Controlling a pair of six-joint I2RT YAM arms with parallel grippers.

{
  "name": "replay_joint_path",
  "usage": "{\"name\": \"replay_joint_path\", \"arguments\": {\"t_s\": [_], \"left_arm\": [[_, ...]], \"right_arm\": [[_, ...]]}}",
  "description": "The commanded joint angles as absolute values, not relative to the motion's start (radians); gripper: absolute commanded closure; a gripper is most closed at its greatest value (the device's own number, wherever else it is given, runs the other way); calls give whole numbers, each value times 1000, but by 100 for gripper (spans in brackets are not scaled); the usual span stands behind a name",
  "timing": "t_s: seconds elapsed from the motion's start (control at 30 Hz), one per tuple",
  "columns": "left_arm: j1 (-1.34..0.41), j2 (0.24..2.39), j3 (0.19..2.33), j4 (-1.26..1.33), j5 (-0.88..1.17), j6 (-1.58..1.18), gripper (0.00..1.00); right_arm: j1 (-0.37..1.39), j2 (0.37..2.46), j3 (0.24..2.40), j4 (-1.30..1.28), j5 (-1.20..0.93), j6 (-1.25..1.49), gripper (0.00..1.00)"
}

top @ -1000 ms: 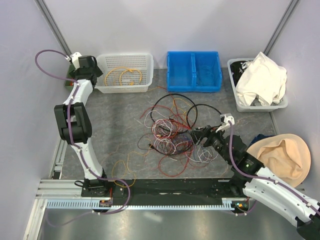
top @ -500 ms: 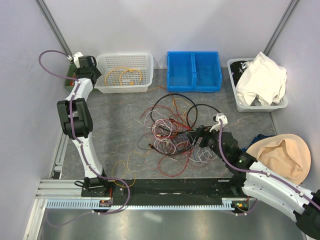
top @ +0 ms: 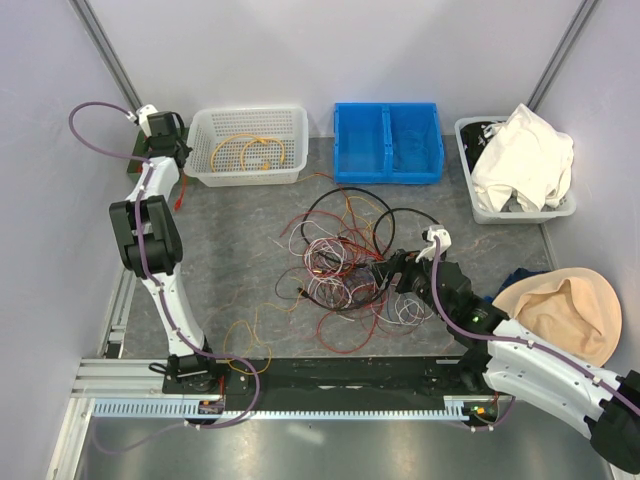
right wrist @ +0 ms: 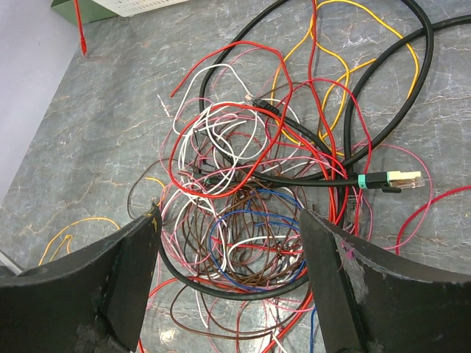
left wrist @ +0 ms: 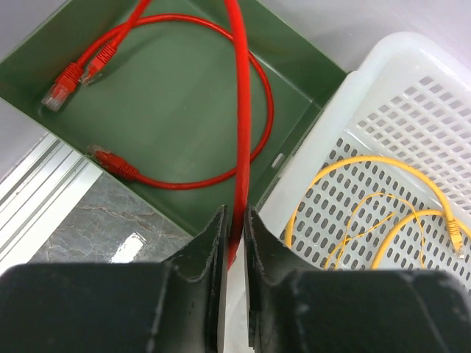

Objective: Untangle the cables

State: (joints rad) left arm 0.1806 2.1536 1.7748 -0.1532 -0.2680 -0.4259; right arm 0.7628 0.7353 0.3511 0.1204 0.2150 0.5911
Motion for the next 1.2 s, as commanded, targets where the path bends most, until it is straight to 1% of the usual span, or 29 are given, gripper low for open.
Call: {"name": "replay_joint_path", "arguments": {"t_s": [0.0, 0.07, 0.33, 0.47, 0.63, 1.0, 1.17], "left_arm": [[193, 2123, 1815, -132, -264, -436, 90], [198, 2108, 1818, -127, -264, -448, 98], [213, 2057, 1836, -35, -233, -514, 98], [244, 2060, 1850, -5, -166, -644, 98], [261, 2069, 1865, 51, -101, -739, 98], [262, 2118, 2003, 103, -196, -643, 98], [262, 2161, 2026, 127, -205, -629, 98]], "right_arm": [[761, 739, 356, 172, 213, 600, 17], [761, 739, 357, 172, 209, 600, 17], [761, 749, 359, 172, 221, 594, 17], [759, 772, 368, 181, 222, 586, 17], [758, 810, 376, 192, 221, 583, 17], [746, 845, 379, 210, 213, 589, 17], [745, 879, 382, 232, 210, 594, 17]]}}
